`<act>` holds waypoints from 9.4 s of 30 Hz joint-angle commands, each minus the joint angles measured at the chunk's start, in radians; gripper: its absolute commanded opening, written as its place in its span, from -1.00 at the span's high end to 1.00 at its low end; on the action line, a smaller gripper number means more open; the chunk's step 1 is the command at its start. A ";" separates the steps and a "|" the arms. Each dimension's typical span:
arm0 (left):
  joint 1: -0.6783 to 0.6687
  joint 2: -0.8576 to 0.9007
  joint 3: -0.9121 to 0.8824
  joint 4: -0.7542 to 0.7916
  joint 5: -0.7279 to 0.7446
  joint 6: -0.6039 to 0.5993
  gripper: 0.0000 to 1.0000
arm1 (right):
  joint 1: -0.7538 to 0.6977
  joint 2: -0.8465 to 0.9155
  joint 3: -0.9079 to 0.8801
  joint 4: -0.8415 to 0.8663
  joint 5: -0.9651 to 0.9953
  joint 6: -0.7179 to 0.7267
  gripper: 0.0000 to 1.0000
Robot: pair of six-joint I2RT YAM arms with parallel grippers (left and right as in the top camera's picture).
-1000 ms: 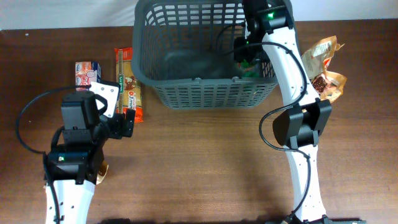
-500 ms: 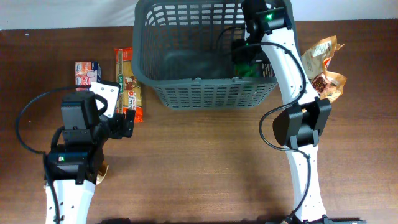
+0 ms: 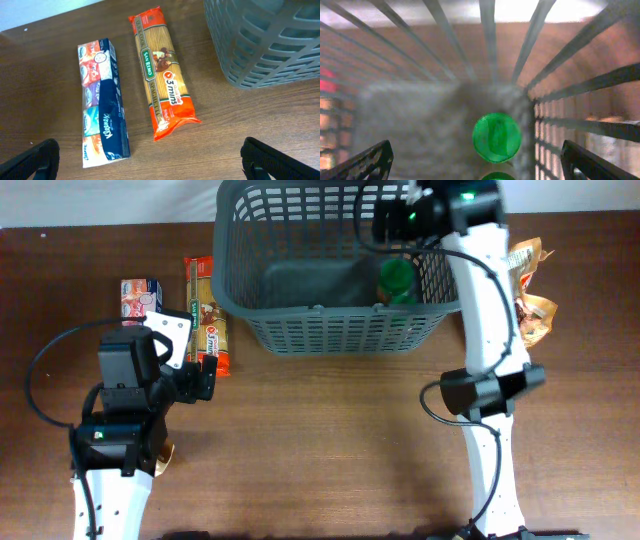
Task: Pack container
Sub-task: 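Move the right gripper to the tan pouch and grasp it, then lift the tan pouch with the right gripper and carry it over the basket, then release the pouch into the basket and withdraw the right gripper right, then move the left gripper to the blue tissue box and grasp it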
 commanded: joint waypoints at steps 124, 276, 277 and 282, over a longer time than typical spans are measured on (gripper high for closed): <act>0.005 0.001 0.012 -0.001 -0.011 0.012 -0.99 | -0.564 -0.370 0.027 -0.195 -0.480 -0.174 0.92; 0.005 0.001 0.012 0.001 0.129 0.011 -0.99 | -0.837 -0.385 -0.807 -0.074 0.024 0.116 -0.98; 0.005 0.001 0.012 0.003 0.158 0.012 -0.99 | -0.837 -0.385 -0.827 -0.068 0.024 0.116 -0.97; 0.005 0.001 0.012 0.008 0.336 0.011 -0.98 | -0.837 -0.385 -0.878 -0.068 0.024 0.115 -0.97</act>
